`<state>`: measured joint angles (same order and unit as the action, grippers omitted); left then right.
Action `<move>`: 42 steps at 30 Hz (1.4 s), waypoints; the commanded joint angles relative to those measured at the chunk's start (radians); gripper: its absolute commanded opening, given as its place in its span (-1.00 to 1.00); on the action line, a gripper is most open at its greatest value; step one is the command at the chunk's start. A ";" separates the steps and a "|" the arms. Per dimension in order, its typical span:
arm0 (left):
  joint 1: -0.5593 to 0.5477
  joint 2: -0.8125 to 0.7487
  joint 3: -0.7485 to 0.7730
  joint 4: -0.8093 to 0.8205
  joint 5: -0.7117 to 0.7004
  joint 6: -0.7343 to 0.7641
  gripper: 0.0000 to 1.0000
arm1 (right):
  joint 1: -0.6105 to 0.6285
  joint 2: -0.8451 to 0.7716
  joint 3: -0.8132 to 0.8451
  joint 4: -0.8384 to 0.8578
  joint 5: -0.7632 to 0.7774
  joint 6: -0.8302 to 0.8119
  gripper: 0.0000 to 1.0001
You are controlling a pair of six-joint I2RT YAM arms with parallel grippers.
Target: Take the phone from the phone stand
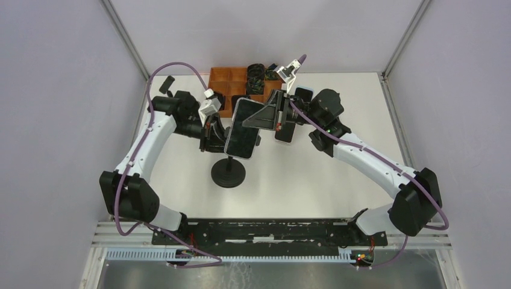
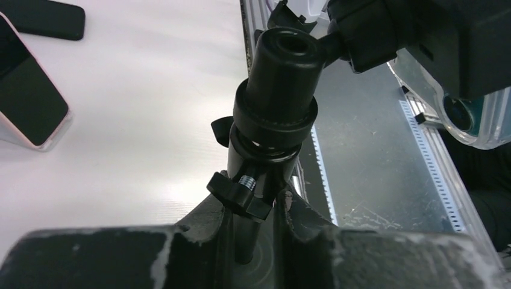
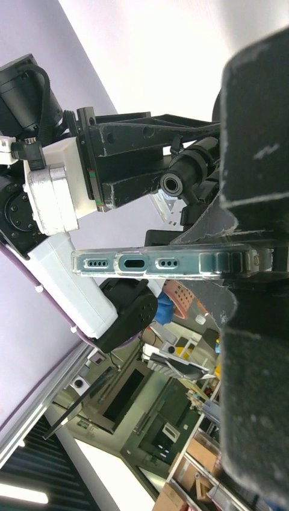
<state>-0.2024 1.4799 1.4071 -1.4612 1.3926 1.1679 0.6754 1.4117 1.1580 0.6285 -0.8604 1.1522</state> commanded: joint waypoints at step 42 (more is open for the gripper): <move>0.002 -0.117 -0.299 0.840 -0.559 -0.552 -0.95 | 0.069 -0.160 0.022 0.068 0.076 -0.039 -1.00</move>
<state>-0.2241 1.3384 1.1580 -0.7589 1.1828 0.6655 0.6941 1.3678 1.0843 0.5236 -0.6918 0.9939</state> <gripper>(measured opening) 0.307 0.174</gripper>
